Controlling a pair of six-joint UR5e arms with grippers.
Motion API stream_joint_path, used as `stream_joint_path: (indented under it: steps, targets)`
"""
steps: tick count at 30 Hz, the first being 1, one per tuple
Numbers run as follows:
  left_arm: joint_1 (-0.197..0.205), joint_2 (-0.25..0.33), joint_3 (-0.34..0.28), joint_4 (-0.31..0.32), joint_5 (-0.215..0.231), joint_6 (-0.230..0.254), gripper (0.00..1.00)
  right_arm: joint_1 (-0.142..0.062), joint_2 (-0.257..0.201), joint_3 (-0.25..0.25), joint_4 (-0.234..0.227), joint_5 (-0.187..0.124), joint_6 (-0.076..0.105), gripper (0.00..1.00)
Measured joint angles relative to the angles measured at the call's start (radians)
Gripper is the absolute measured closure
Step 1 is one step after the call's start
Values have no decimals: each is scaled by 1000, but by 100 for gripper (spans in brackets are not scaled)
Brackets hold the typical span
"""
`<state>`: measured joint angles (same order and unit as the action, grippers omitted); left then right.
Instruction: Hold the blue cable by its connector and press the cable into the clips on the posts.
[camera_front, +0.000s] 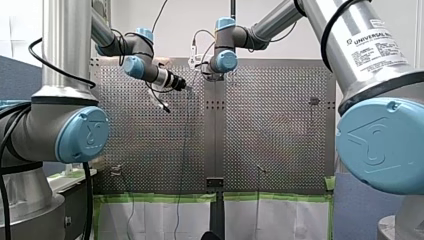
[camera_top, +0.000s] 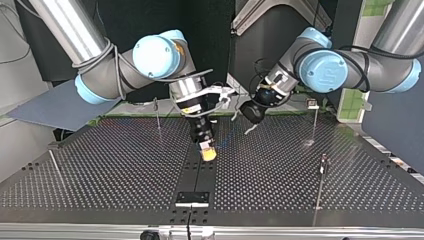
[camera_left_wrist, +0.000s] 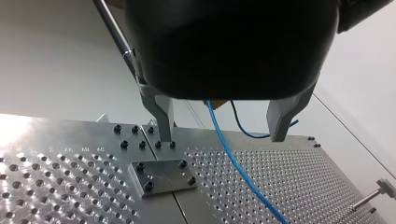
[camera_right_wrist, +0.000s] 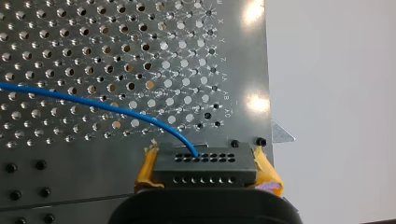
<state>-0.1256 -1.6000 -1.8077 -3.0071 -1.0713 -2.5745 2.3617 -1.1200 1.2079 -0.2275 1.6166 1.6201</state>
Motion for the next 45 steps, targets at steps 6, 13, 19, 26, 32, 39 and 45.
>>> stream_joint_path:
  steps: [6, 13, 19, 26, 32, 39, 45]
  targets:
    - [0, -2, 4, 6, 19, -15, 2, -1, 0, 0, 0, 0, 0, 100]
    - [1, -2, 15, 22, 48, -27, 2, 2, 0, 0, -1, 0, 0, 100]
    - [3, -2, 18, 44, 60, -50, 2, 5, -1, 0, -2, -1, 0, 100]
    - [10, -3, 28, 59, 61, -84, 2, 10, -1, 0, -3, -5, 0, 100]
    - [10, -25, 41, 54, 61, -93, 2, 12, -1, 0, -3, -8, 1, 100]
    - [10, -39, 51, 58, 59, -95, 2, 12, -1, 0, -5, -9, 0, 100]
    - [6, -59, 77, 62, 58, -104, 2, 12, -1, 0, -7, -10, 2, 100]
